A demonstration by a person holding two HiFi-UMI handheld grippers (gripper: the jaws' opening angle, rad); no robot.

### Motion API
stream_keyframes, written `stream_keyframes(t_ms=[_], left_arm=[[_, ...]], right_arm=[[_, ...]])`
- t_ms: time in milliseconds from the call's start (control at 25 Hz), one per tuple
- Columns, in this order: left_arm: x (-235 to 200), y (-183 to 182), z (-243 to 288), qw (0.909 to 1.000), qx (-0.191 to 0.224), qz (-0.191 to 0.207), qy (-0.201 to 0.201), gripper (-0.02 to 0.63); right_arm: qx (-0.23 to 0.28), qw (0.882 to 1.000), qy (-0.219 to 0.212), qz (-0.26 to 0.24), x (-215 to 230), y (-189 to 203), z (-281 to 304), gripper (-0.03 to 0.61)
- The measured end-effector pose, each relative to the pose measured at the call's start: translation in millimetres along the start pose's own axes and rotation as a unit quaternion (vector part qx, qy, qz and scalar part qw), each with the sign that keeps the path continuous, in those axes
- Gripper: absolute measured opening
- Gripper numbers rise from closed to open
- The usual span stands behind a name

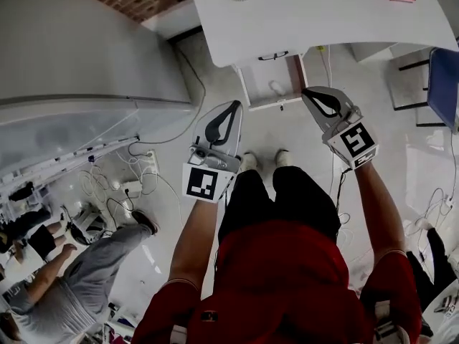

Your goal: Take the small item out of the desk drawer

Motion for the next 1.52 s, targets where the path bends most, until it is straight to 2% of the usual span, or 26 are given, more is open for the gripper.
stream_keyframes(t_ms=[360,800,1080,1360,1520], left_arm=[[3,52,28,0.9986,-0.023,0.004,-0.048,0.003],[-29,149,24,0.998,-0.04,0.003,-0.05,0.003],[-33,191,23,0.9987,-0.029,0.02,-0.036,0.003],[-41,228,29,0.9988,-0.018,0.033,-0.031,0.003],[-43,242,24,0.9988,-0.015,0.036,-0.03,0.003]], right_arm=[[-0.088,0.993,-0.069,-0.034,51,77,60,0.025],[-0.188,0.974,-0.109,-0.063,76,181,160,0.06],[-0.227,0.964,-0.121,-0.07,89,236,202,0.084],[-0.276,0.946,-0.141,-0.091,105,280,239,0.101],[-0.315,0.93,-0.157,-0.104,107,306,256,0.112]])
Point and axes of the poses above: the fingertips, and each gripper's own axes: z forward along the fingers, x to its right, y out of its underside, the point moved 7 cm from there along -z, backward along the fingers, and after that the axes turned 8 degrees about z, right-handed, at the moved point
